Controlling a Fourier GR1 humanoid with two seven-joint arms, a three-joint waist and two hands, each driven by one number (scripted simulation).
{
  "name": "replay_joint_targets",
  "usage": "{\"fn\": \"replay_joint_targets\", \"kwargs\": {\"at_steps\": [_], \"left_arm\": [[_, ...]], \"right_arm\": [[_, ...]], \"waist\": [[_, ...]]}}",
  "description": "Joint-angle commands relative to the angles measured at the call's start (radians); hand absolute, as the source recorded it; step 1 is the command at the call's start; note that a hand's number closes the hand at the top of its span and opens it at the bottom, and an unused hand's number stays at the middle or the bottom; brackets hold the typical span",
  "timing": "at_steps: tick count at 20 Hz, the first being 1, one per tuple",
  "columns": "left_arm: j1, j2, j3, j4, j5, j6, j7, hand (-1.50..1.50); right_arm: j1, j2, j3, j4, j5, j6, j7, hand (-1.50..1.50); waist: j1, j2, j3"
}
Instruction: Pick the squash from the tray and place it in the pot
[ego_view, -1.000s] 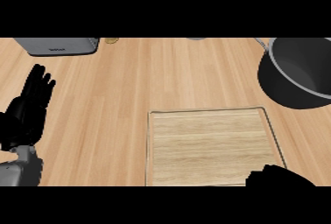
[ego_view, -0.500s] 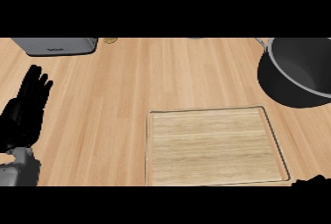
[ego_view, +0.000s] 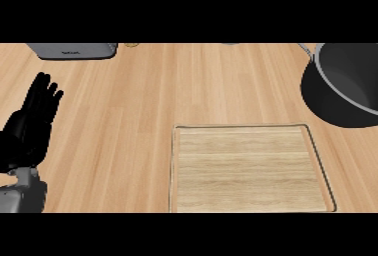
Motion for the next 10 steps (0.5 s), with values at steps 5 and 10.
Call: {"fn": "replay_joint_targets", "kwargs": {"at_steps": [5,10], "left_arm": [[-0.014,-0.047,-0.057,0.046,-0.049,0.004,-0.05,0.0],[-0.009,-0.045,-0.044,0.028,-0.041,-0.001,-0.042,0.0]], "right_arm": [[-0.244,-0.097,-0.137,0.273,-0.189,0.172,0.115,1.5],[-0.479,-0.1,-0.046,0.521,-0.108,0.163,0.134,1.5]], "waist": [[0.028,0.006,0.001],[0.041,0.007,0.001]]}}
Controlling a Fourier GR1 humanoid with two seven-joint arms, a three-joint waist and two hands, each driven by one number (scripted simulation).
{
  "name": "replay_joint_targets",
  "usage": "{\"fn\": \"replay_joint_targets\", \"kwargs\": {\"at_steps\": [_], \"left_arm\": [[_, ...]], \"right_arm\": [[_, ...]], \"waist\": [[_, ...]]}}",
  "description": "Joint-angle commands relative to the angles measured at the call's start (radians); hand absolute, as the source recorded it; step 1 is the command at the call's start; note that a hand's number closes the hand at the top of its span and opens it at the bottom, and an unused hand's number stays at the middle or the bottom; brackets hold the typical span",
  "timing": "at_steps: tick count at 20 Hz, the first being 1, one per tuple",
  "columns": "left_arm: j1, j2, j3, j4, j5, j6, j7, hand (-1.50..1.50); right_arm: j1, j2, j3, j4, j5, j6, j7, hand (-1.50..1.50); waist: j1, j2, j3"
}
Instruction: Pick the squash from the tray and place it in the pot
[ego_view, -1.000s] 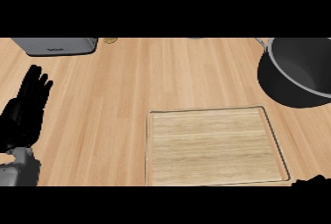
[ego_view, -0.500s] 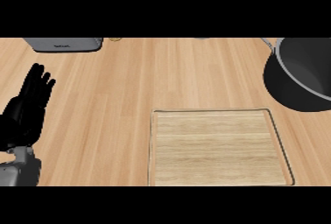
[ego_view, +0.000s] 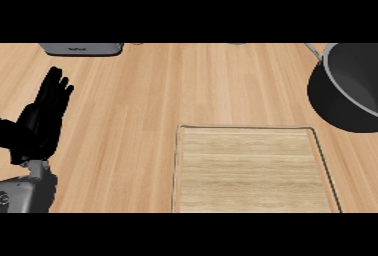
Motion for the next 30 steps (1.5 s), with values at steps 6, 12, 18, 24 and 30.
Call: {"fn": "replay_joint_targets", "kwargs": {"at_steps": [6,12,18,24,30], "left_arm": [[-0.032,0.005,0.014,0.039,0.006,-0.018,0.0,0.0],[-0.008,0.003,0.011,0.008,0.028,-0.042,-0.008,0.0],[-0.011,-0.001,-0.006,-0.016,0.009,-0.033,0.014,0.0],[-0.052,-0.008,0.005,0.035,0.002,-0.022,-0.001,0.0],[-0.08,0.005,-0.008,0.002,0.0,-0.031,0.039,0.0]], "right_arm": [[-0.334,0.065,0.103,0.432,0.041,0.055,-0.055,1.5],[-0.423,0.016,0.128,0.533,0.421,-0.328,-0.136,1.5],[-0.657,0.117,0.208,0.924,0.557,-0.459,-0.267,1.5],[-0.791,0.125,0.211,1.187,0.579,-0.367,-0.27,1.5],[-0.855,0.13,0.228,1.327,0.58,-0.185,-0.343,-1.5]], "waist": [[0.013,0.004,0.001],[0.041,0.011,0.002],[0.052,0.012,0.003],[0.04,0.015,0.003],[0.059,0.022,0.006]]}}
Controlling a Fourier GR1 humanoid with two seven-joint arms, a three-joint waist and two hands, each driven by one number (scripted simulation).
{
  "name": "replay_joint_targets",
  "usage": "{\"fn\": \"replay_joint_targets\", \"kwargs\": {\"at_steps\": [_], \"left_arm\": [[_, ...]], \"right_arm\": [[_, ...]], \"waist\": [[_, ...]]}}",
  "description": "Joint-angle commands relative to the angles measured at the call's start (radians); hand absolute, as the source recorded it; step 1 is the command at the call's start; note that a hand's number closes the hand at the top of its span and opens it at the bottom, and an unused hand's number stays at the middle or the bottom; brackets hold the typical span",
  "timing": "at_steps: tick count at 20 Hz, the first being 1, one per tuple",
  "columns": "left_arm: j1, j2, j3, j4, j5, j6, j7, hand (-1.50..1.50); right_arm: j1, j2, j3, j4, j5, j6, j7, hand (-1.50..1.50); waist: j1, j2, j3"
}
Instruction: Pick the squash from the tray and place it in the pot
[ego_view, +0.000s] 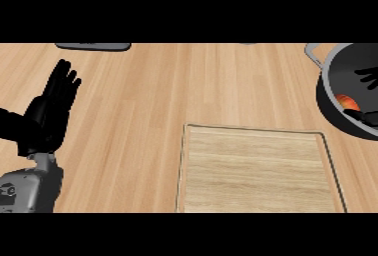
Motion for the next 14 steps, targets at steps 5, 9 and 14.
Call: {"fn": "replay_joint_targets", "kwargs": {"at_steps": [5,9,14], "left_arm": [[0.01,-0.006,-0.003,-0.027,0.008,0.001,0.023,0.0],[-0.01,0.002,0.029,0.023,0.014,0.003,-0.009,0.0],[-0.021,0.012,0.032,0.018,0.018,-0.006,-0.005,0.0]], "right_arm": [[-0.092,0.027,-0.089,0.152,-0.115,0.275,-0.11,-1.5],[-0.136,0.008,-0.169,0.204,-0.195,0.385,-0.103,-1.5],[-0.109,-0.084,-0.235,0.271,-0.257,0.507,-0.101,-1.5]], "waist": [[0.009,0.004,0.009],[-0.006,0.005,0.008],[-0.007,0.011,0.01]]}}
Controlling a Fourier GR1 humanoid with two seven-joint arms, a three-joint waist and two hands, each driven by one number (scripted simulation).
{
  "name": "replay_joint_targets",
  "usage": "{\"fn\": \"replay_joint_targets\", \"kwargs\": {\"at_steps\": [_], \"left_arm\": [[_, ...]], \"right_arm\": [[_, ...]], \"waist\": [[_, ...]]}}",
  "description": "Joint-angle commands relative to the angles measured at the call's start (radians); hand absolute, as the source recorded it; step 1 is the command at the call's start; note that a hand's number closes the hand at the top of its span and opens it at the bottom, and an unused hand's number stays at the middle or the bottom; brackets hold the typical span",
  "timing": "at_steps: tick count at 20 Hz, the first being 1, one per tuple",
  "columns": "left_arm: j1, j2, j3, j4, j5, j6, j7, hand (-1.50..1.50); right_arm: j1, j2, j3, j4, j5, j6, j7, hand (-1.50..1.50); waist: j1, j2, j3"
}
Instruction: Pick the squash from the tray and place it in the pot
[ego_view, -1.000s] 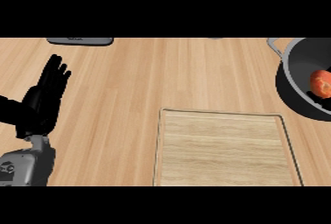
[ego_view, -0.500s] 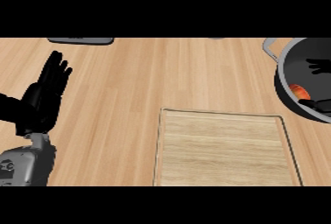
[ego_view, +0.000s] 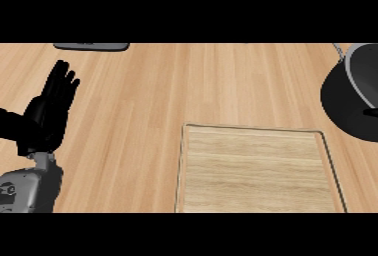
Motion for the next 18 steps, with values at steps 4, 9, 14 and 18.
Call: {"fn": "replay_joint_targets", "kwargs": {"at_steps": [4,9,14,18], "left_arm": [[-0.007,-0.01,-0.01,-0.013,-0.017,0.019,0.004,0.0],[-0.002,-0.027,-0.026,0.004,-0.018,0.013,-0.011,0.0],[-0.009,-0.009,-0.011,-0.022,-0.007,0.006,0.008,0.0],[-0.005,-0.011,-0.011,-0.027,-0.01,0.011,0.007,0.0]], "right_arm": [[0.02,-0.104,-0.074,0.062,-0.072,0.186,-0.035,-1.5],[0.014,-0.184,-0.084,0.044,-0.088,0.277,0.001,-1.5],[0.056,-0.213,-0.097,0.037,-0.109,0.324,0.006,-1.5],[0.082,-0.213,-0.089,0.014,-0.107,0.31,0.005,-1.5]], "waist": [[0.005,0.007,0.008],[0.004,0.012,0.009],[0.004,0.011,0.012],[0.013,0.016,0.014]]}}
